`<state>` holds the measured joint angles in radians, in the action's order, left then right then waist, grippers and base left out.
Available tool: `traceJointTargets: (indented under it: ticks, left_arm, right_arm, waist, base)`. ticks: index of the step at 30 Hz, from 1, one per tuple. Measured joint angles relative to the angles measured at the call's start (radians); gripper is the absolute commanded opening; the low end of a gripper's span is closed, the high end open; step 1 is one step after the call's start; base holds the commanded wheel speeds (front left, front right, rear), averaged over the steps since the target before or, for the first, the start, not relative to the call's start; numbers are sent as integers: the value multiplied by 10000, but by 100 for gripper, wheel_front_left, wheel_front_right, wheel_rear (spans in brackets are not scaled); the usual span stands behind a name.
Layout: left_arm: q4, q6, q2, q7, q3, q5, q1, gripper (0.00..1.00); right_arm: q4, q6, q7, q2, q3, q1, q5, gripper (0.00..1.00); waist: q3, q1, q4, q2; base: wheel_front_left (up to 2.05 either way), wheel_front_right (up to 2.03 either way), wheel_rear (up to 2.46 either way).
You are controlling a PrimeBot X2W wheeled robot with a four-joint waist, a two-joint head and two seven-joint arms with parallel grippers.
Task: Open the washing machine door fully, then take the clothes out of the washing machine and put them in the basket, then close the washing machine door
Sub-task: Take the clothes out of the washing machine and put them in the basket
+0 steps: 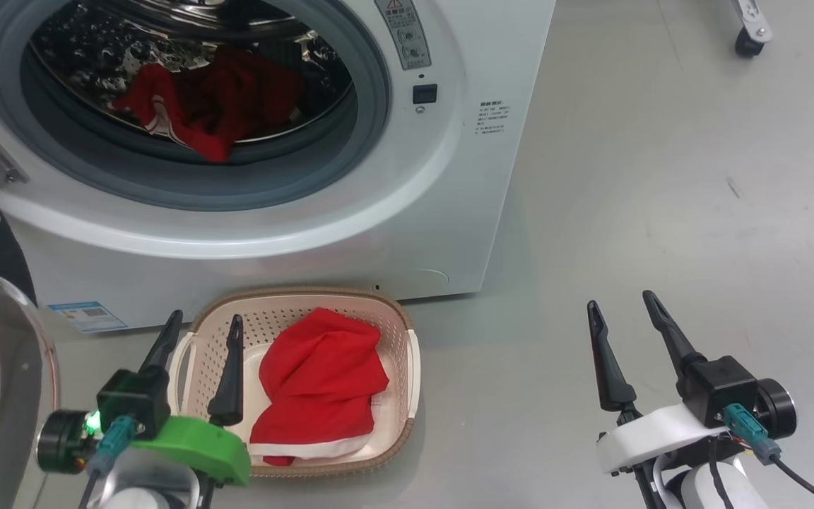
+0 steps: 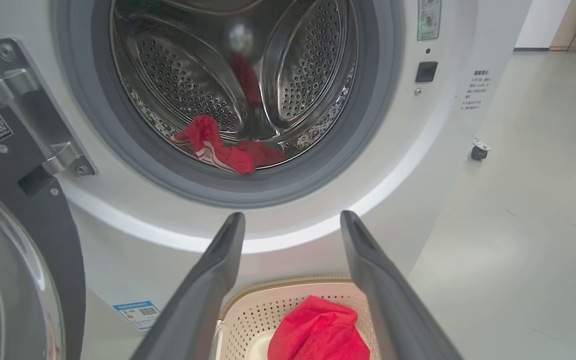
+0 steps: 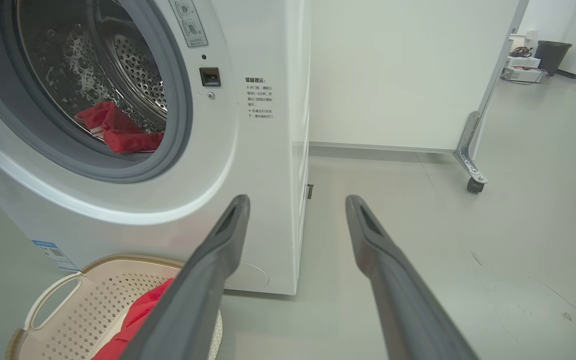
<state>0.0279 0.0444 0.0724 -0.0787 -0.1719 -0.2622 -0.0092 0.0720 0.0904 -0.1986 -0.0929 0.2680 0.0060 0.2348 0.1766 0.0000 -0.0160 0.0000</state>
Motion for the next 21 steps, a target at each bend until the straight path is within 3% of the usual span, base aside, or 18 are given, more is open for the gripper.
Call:
traceJointTargets:
  ticks: [10, 21]
  left_arm:
    - [1235, -514, 274, 1005, -221, -92, -2052, 100]
    - [2470, -825, 1026, 2169, 44, -56, -4315, 100]
  right_arm:
    - [-226, -13, 10, 56, 159, -623, -13, 100]
    - [-201, -104, -104, 255, 326, -1295, 46, 100]
  waist:
    - [1191, 0, -441, 0]
    - [2353, 0, -1137, 0]
  base:
    - [0, 0, 0]
    - [0, 0, 0]
